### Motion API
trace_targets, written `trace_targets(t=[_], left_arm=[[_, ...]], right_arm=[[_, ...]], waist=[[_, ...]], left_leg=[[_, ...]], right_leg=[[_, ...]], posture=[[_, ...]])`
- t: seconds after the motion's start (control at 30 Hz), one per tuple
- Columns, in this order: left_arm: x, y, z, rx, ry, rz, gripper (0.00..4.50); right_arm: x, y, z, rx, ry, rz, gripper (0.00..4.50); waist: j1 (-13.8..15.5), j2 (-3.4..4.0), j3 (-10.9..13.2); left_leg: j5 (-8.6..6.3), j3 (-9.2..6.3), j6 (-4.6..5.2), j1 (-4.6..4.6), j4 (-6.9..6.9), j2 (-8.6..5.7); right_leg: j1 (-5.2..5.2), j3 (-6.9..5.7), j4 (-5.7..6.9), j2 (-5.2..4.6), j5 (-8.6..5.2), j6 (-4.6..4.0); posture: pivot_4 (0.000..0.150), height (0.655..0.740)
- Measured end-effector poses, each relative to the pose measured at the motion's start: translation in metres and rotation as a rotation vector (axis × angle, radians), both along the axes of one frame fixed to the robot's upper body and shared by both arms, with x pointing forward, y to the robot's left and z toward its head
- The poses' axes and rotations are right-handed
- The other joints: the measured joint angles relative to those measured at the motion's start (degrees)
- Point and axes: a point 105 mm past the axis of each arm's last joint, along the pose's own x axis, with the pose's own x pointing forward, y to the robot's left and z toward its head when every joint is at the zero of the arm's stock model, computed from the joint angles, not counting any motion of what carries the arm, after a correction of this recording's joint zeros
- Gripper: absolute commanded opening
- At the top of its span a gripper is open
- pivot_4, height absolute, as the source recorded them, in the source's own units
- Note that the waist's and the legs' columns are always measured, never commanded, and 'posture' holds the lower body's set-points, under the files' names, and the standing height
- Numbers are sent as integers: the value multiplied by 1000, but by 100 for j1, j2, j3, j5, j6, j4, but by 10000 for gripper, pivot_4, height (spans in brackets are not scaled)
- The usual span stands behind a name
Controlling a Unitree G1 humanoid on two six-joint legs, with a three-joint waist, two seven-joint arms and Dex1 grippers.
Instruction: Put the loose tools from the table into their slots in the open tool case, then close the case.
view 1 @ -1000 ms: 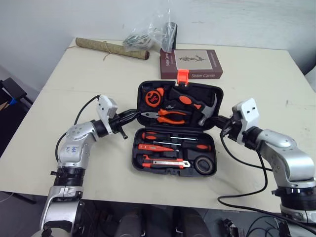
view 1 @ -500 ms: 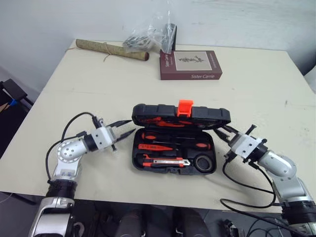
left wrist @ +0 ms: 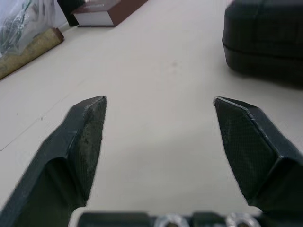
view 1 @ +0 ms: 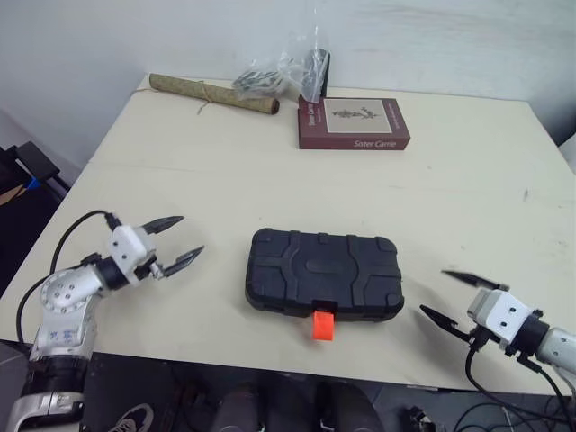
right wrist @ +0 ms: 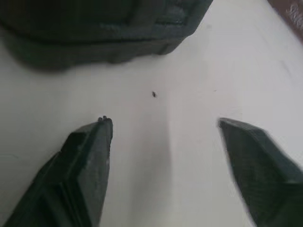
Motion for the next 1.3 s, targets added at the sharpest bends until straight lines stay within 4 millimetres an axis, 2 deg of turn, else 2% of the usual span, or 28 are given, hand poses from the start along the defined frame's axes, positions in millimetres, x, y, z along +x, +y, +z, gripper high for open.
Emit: trace_targets(t=[0.13, 0.17, 0.27, 0.33, 0.5, 0.6, 0.73, 0.93, 1.03, 1.13, 1.2, 1.3], left_arm=[[23, -40, 6, -32, 78, -82, 2489], [29, -54, 4, -27, 115, -111, 37], [45, -87, -3, -27, 222, -169, 37], [54, -101, -6, -1, 247, -185, 37], [59, -119, -15, 121, 300, -280, 37], [55, -117, -24, 169, 312, -327, 37], [45, -107, -31, 164, 319, -356, 37], [9, -88, -53, 103, 412, -369, 37], [-3, -82, -45, 18, 418, -370, 37], [-13, -81, -15, -79, 355, -415, 37], [-21, -82, 5, -117, 312, -468, 37], [-27, -93, 23, -97, 258, -552, 37]], right_arm=[[-25, 23, -10, 21, 222, 117, 3913], [-30, 30, -15, 5, 272, 154, 739], [-36, 49, -23, -8, 337, 232, 739], [-29, 55, -23, -8, 327, 245, 739], [-5, 63, -19, -38, 246, 243, 739], [6, 64, -19, -110, 169, 279, 739], [36, 64, -14, -170, 52, 296, 739], [81, 66, -4, -147, -61, 222, 739], [86, 63, -4, -157, -85, 212, 739], [84, 59, -6, -154, -103, 197, 739], [78, 51, -7, -130, -100, 166, 739], [62, 35, -7, -60, -63, 83, 739]], waist=[[17, 5, -3], [23, 4, -3], [26, 2, -3], [-2, -2, -1], [-11, -3, 0], [-32, -16, -7], [-117, -39, -22], [-200, -34, -19], [-160, -34, -18], [-118, -34, -19], [-81, -20, -14], [8, -5, -10]], left_leg=[[-13, 4, 4, 6, 2, -2], [-13, 3, 4, 5, 3, -3], [-14, 8, 5, 1, 12, -4], [-13, 15, 4, 3, 13, 1], [-9, 20, -9, 5, 12, 12], [-9, 25, -9, 14, 14, 13], [-9, 20, -9, 25, 16, 13], [-12, 13, -13, 13, 14, 23], [-12, 9, -13, 12, 15, 23], [-12, 3, -12, 14, 18, 19], [-13, -4, -10, 12, 17, 11], [-15, -4, -6, 6, 16, 4]], right_leg=[[12, -1, -3, 4, 1, 2], [17, -5, -1, 8, 3, 4], [18, 0, -4, 25, 6, 11], [16, 7, -6, 39, 8, 14], [8, 6, -4, 53, 7, 12], [15, 9, -6, 48, 7, 13], [25, 19, -10, 34, 7, 13], [18, 14, -5, 38, 6, 11], [21, 13, -7, 34, 6, 11], [27, 12, -10, 25, 6, 11], [28, 7, -10, 17, 6, 11], [28, 3, -12, 14, 6, 11]], posture=[[1500, 7400], [1500, 7400], [1500, 7400], [1500, 7400], [1500, 7400], [1500, 7400], [1500, 7400], [1500, 7400], [1500, 7400], [1500, 7400], [1500, 7400], [1500, 7400]])
